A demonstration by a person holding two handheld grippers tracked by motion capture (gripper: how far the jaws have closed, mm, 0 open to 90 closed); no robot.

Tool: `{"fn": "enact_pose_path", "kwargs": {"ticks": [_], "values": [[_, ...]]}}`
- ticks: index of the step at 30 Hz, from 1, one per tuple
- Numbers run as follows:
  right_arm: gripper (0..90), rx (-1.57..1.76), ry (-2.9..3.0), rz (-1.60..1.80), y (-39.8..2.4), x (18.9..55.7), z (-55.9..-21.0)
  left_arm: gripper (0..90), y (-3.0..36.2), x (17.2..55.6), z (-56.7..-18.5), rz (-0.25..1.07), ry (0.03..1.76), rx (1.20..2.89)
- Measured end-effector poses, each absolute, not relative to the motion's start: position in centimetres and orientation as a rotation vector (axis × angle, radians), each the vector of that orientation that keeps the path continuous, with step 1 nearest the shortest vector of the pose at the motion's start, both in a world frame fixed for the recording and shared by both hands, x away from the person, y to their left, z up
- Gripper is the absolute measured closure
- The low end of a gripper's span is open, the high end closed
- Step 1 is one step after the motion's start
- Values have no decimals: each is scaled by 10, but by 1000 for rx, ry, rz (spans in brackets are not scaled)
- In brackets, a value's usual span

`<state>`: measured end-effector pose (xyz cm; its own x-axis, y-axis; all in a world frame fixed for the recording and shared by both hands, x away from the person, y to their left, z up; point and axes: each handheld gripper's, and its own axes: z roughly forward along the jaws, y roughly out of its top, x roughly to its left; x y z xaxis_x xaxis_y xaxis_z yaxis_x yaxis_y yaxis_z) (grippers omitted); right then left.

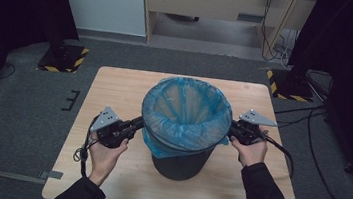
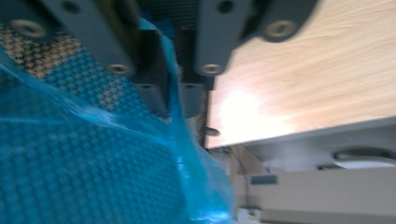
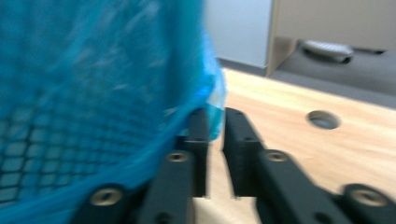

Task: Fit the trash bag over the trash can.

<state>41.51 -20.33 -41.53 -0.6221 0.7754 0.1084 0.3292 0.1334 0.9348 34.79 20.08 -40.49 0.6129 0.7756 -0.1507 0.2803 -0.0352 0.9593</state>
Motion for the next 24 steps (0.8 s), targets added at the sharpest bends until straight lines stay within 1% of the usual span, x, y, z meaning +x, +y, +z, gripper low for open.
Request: {"fn": "enact_pose_path", "kwargs": {"ticks": [1,2,5,7,9,12,14,16,18,24], "values": [[678,1073,1984,1493,-206,415,-413,719,203,347,-405,511,907,1594],[630,1089,1943,1518,-210,415,-411,675,207,347,-404,522,914,1580],[437,1126,1825,1597,-224,417,-404,521,217,343,-403,549,929,1538],[370,1128,1758,1649,-235,418,-396,435,225,339,-403,574,934,1531],[296,1123,1697,1709,-243,419,-385,380,232,336,-404,598,939,1525],[238,1086,1635,1782,-250,418,-367,303,242,335,-414,584,950,1518],[225,1063,1601,1827,-249,418,-355,277,245,334,-422,542,942,1483],[205,1040,1608,1846,-246,419,-342,250,246,335,-426,542,940,1477],[181,1020,1622,1862,-241,422,-327,244,245,336,-425,539,936,1462],[177,943,1629,1914,-217,428,-285,246,236,333,-417,584,915,1483]]}}
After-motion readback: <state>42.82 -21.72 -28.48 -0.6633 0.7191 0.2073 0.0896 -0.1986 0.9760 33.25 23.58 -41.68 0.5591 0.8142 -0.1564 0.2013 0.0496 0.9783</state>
